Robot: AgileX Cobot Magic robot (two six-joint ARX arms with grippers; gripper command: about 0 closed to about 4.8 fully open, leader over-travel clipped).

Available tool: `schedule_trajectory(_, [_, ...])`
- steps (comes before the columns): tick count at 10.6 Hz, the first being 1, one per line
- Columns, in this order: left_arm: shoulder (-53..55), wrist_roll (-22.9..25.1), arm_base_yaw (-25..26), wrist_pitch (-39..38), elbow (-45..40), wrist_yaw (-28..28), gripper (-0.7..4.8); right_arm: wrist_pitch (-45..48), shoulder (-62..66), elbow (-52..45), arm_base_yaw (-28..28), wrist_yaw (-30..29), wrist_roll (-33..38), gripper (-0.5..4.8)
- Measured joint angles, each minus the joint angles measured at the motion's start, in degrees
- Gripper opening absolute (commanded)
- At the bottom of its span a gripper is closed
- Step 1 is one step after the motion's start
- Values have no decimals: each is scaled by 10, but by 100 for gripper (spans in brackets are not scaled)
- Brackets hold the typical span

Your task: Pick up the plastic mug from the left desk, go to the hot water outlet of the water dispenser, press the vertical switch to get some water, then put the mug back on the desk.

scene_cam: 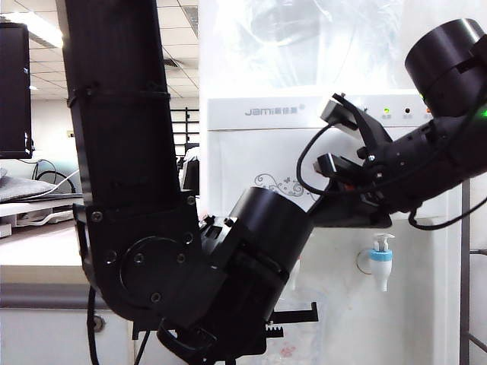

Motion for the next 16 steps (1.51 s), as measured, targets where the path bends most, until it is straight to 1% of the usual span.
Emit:
schedule_trajectory(3, [0,0,0,0,0,0,3,1,5,0,0,5,-2,-5])
schedule_trajectory(12, [0,0,0,0,0,0,3,11,32,7,0,-5,-5,-5])
schedule_trajectory(16, [0,0,0,0,0,0,3,0,33,9,0,-6,-7,-5])
